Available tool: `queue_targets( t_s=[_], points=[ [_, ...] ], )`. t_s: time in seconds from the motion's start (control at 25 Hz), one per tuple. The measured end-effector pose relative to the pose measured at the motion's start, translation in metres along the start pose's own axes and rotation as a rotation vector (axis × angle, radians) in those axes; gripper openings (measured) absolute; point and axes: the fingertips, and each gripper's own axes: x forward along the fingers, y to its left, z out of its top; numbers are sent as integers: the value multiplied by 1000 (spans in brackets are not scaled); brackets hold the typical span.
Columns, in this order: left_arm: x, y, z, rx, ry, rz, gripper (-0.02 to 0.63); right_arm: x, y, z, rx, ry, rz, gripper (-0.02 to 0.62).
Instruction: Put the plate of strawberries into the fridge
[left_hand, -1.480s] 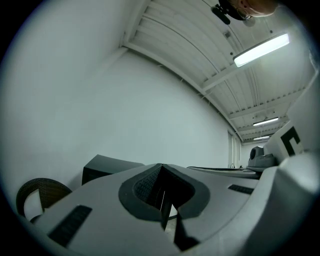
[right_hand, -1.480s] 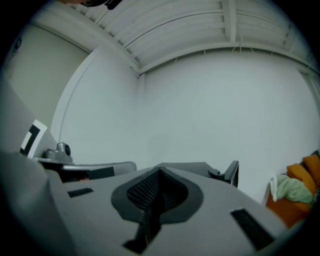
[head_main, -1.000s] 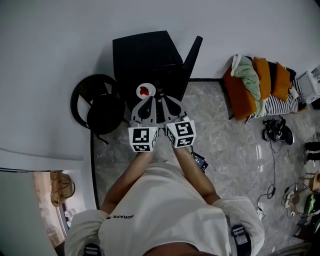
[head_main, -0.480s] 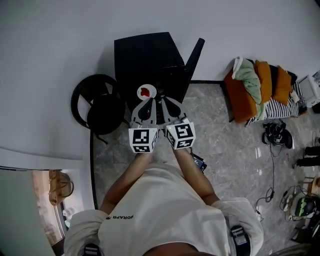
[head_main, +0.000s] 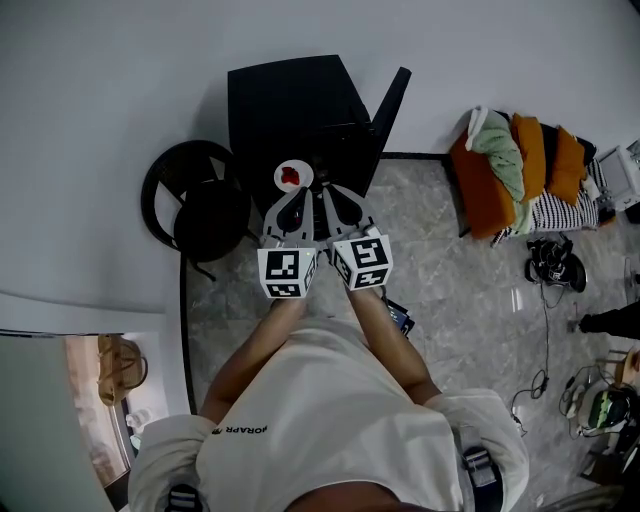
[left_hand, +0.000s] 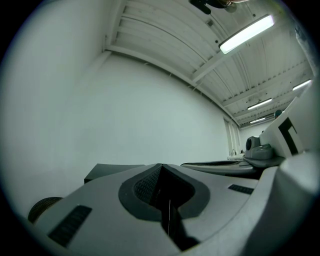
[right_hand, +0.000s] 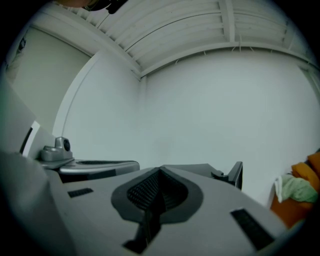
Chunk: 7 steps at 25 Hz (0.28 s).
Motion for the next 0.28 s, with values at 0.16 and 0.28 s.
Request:
queue_targets(
  t_s=[0.16, 0.28],
  points=[
    [0, -3, 2, -2, -4, -2, 2, -3, -1, 1, -1, -6, -4, 12],
    [2, -4, 4, -1, -10, -1, 2, -2, -4, 4, -4, -11, -4, 12]
  ],
)
